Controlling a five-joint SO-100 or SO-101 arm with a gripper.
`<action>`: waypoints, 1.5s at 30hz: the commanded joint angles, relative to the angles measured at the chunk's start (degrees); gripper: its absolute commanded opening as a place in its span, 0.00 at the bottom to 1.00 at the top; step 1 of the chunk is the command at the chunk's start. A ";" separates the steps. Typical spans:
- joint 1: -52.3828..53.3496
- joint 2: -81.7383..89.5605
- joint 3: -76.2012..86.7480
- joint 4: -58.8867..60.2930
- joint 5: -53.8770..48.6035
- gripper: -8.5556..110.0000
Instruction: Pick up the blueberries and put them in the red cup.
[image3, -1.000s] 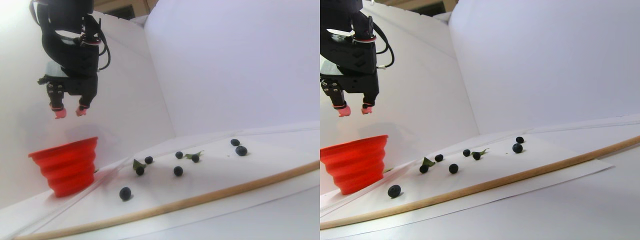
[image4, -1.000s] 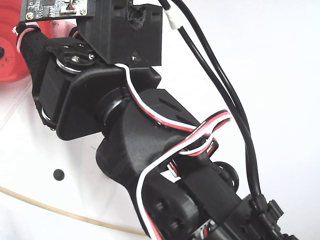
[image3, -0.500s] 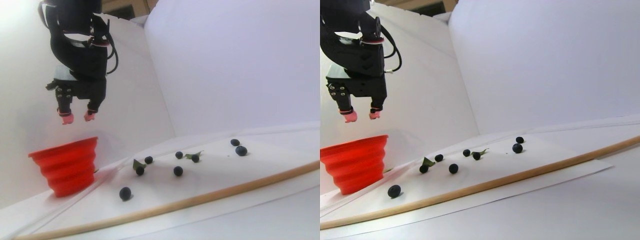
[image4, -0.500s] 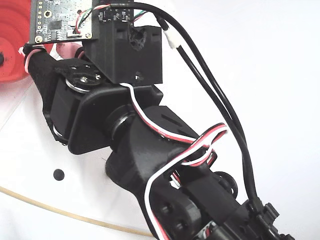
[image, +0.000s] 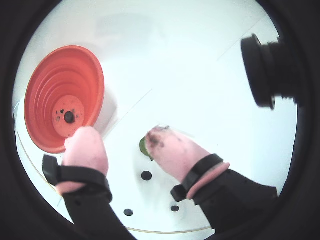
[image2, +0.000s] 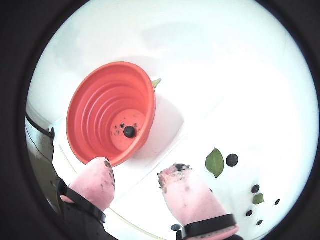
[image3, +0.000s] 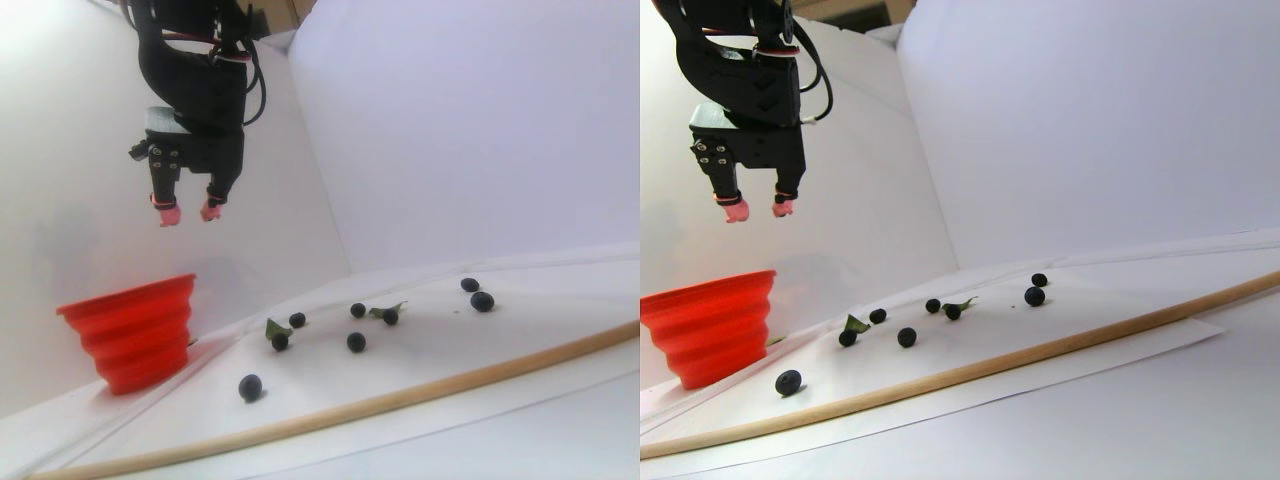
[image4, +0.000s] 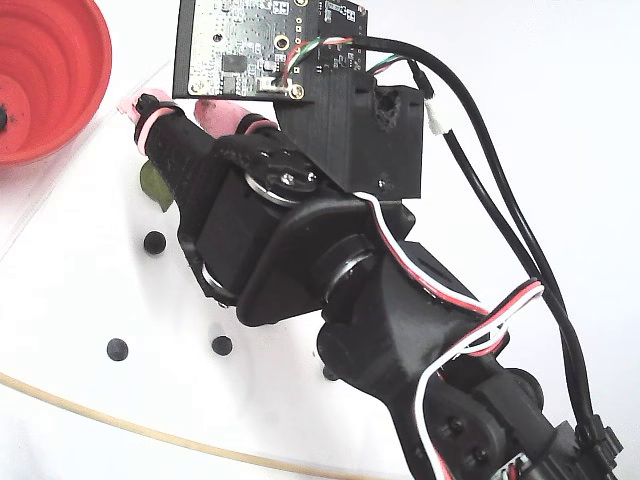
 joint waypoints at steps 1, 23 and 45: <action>0.09 8.17 -0.97 0.18 -0.79 0.22; 6.86 10.11 6.15 0.97 -4.66 0.22; 9.32 1.58 7.38 -4.75 -7.38 0.23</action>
